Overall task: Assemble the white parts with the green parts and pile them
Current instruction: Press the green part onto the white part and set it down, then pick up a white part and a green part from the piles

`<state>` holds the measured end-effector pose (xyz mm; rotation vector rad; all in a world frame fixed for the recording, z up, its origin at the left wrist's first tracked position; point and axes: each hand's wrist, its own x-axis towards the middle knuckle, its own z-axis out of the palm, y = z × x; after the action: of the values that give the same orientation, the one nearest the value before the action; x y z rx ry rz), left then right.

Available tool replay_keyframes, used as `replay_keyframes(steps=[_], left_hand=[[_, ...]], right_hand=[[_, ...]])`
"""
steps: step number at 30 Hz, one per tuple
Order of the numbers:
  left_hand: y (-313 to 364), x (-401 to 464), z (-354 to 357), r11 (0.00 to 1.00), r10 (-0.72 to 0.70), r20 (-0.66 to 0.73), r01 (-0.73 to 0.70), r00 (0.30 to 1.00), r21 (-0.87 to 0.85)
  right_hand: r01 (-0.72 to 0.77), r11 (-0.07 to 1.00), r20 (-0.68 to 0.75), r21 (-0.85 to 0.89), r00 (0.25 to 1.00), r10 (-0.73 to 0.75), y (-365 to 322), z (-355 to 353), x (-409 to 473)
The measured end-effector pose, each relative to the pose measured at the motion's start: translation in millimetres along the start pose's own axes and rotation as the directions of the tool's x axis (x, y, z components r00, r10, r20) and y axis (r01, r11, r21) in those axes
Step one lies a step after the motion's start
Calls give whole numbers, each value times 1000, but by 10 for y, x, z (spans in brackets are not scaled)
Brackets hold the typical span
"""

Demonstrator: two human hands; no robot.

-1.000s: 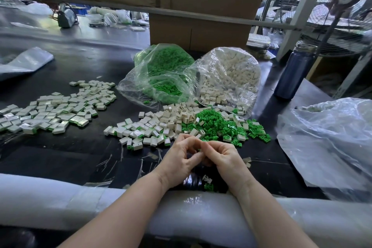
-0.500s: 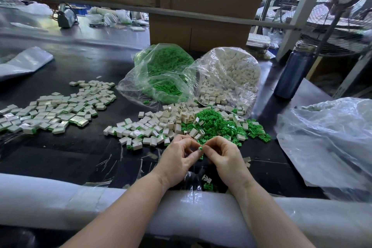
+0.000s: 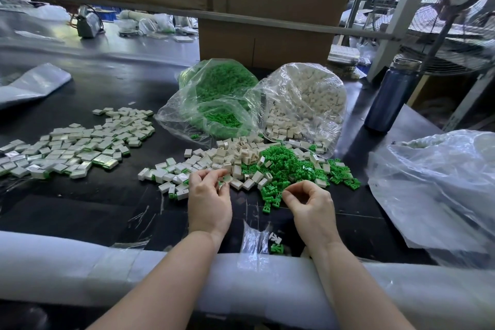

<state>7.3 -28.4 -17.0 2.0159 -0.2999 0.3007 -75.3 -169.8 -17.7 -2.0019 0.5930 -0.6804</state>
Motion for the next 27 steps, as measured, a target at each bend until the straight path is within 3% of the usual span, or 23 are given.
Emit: replay_keyframes(steps=[8, 16, 21, 27], left_hand=[[-16, -27, 29, 970, -22, 185, -24, 983, 241], [-2, -79, 84, 864, 70, 337, -226, 939, 451], [-35, -80, 124, 825, 87, 444, -314, 892, 469], [-38, -79, 116, 872, 139, 358, -285, 923, 397]], right_hand=[[-13, 997, -16, -73, 1000, 12, 21, 13, 14], [4, 987, 57, -161, 998, 5, 20, 26, 5], [77, 984, 161, -159, 986, -51, -32, 45, -31], [128, 958, 239, -258, 969, -65, -38, 76, -52]])
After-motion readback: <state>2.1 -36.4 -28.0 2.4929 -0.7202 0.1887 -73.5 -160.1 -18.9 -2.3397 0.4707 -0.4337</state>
